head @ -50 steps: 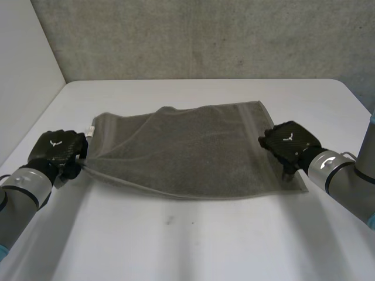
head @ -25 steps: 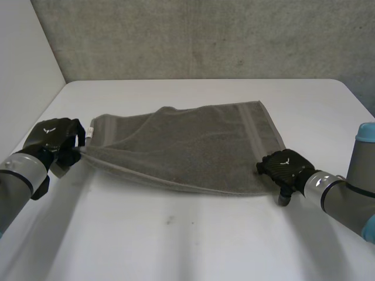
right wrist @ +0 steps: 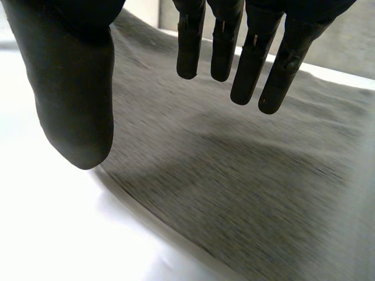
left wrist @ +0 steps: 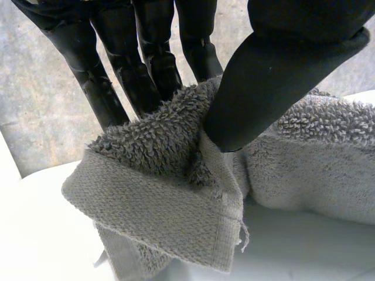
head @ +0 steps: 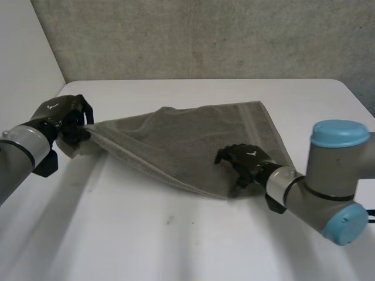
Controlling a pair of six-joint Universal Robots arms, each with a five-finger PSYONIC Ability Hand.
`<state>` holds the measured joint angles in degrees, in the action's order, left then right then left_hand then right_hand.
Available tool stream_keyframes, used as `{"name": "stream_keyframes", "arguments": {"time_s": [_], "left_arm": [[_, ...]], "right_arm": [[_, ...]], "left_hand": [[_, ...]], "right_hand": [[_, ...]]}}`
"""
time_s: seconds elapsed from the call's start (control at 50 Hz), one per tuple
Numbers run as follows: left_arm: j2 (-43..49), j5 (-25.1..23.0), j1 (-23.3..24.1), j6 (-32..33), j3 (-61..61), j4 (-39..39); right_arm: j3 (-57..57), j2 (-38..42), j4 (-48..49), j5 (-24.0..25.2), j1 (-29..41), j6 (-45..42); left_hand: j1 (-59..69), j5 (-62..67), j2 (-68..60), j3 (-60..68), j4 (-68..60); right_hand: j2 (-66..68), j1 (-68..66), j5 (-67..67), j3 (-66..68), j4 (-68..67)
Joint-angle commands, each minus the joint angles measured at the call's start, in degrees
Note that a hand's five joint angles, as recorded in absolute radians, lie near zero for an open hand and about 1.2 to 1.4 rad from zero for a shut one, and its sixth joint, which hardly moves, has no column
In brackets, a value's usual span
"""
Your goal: Fold the towel.
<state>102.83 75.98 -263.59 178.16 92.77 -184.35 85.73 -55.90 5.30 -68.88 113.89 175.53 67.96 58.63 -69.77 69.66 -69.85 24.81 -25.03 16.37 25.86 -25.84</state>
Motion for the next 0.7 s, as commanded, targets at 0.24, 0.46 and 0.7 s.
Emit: {"name": "stream_keyframes", "arguments": {"time_s": [0.24,0.46,0.7], "left_arm": [[-0.4,3.5,1.7,-4.8,-8.8,5.4],[0.1,3.6,0.7,-5.2,-8.2,5.7],[0.6,3.5,-0.7,-4.7,-4.4,5.4]], "right_arm": [[-7.4,8.3,1.8,-4.5,8.5,9.5],[-5.6,5.7,5.6,-14.5,2.2,7.1],[0.8,2.3,5.9,-12.7,-10.3,-3.4]], "left_hand": [[12.0,11.4,-10.2,10.3,-10.2],[12.0,11.4,-10.2,10.3,-10.2],[12.0,11.4,-10.2,10.3,-10.2]], "right_hand": [[3.6,-3.4,2.0,2.6,-2.6],[19.2,-19.0,17.7,18.2,-18.2],[29.7,-29.4,28.1,28.6,-28.6]]}}
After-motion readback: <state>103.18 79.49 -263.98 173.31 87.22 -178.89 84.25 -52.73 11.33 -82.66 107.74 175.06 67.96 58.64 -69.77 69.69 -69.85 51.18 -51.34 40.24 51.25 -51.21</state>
